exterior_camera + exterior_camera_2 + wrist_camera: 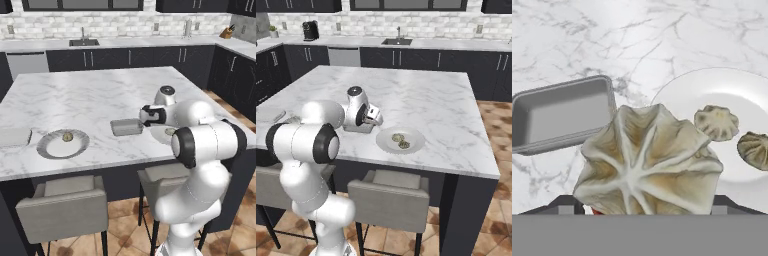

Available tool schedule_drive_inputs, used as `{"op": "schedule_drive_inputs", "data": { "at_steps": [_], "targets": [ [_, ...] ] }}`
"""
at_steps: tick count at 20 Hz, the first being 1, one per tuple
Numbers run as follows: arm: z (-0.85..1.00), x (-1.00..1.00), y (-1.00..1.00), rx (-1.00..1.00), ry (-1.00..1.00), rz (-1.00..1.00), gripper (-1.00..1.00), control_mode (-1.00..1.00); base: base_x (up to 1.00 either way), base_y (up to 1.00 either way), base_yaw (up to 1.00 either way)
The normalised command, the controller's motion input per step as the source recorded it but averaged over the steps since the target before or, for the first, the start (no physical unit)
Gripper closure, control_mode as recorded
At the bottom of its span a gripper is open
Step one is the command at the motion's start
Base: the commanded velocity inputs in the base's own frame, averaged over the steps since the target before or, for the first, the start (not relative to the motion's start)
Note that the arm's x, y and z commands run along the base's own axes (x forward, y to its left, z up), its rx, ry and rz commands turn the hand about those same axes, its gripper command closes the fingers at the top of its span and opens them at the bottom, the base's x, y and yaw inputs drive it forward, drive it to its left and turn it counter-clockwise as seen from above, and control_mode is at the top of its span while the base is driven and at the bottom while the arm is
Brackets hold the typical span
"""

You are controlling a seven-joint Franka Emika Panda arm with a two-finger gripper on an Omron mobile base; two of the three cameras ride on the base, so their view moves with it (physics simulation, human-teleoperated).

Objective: Place two dumplings into each of the tupperware containers and then place the containers in the fridge.

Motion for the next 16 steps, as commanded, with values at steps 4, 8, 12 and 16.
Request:
{"op": "schedule_drive_inputs", "data": {
  "at_steps": [4, 8, 12, 16],
  "targets": [
    [-0.09, 0.07, 0.83, -0.03, 0.0, 0.14, 1.0, -1.0, 0.0, 0.0, 0.0],
    [-0.26, 0.45, 0.45, 0.0, 0.0, 0.08, 1.0, -1.0, 0.0, 0.0, 0.0],
    [-0.03, 0.67, 0.07, 0.0, 0.0, 0.02, 1.0, -1.0, 0.0, 0.0, 0.0],
    [-0.21, 0.17, 0.01, -0.02, 0.02, 0.0, 1.0, -1.0, 0.0, 0.0, 0.0]
  ]
}}
